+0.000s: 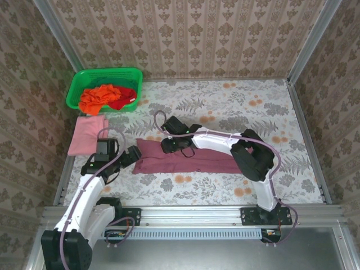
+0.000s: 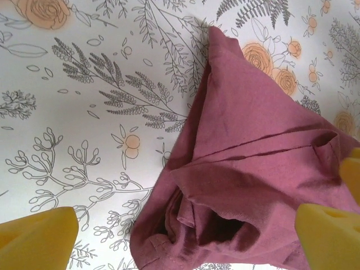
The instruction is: Fold and stack the t-shirts
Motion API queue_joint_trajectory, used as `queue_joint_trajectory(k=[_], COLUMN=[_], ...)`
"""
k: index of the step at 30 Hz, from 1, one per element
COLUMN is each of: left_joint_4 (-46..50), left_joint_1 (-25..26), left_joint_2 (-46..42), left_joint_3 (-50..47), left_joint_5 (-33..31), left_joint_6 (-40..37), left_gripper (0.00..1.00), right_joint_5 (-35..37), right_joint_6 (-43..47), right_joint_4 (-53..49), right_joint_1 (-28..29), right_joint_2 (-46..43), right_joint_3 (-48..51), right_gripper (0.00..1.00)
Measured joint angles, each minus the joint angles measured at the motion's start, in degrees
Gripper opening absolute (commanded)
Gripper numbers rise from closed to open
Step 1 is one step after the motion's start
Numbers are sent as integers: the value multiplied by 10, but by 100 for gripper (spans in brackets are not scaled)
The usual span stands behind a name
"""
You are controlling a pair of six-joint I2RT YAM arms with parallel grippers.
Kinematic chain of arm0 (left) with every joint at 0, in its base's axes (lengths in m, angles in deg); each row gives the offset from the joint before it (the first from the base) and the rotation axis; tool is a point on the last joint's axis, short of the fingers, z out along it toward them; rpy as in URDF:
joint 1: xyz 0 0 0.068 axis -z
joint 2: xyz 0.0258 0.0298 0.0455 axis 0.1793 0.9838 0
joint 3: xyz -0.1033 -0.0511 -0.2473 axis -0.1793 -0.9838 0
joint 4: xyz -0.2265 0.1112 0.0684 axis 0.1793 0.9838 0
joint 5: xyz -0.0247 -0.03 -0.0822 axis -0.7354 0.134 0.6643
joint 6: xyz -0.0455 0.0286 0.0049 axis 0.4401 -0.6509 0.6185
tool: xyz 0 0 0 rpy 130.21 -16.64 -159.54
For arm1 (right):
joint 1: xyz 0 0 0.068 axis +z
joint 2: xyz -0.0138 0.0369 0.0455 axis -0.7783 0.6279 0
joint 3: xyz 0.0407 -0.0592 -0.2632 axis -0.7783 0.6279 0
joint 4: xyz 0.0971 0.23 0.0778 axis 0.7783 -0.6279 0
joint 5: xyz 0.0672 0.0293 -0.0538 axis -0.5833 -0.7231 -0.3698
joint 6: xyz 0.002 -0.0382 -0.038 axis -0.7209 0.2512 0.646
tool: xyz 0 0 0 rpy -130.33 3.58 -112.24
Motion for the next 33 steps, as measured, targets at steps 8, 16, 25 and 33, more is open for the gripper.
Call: queue_joint_trajectory(k=[8, 16, 25, 33], left_joint_4=[-11, -22, -43, -61], left_joint_1=[-1, -1, -1, 1], left_joint_2=[3, 14, 36, 66], left_joint_3=[-4, -4, -4, -3], left_joint_5=[12, 21, 37, 56], left_joint_6=[2, 2, 2, 0], left_gripper=[100, 100, 100, 100], right_joint_5=[-2, 16, 54, 65], right_joint_6=[9, -6, -57, -83], right_joint_4=[2, 39, 90, 99], right_joint_1=[0, -1, -3, -5], right_joint_2=[7, -57, -136, -138], right_joint_3=[0, 73, 160, 184], right_gripper=[0, 0, 0, 19])
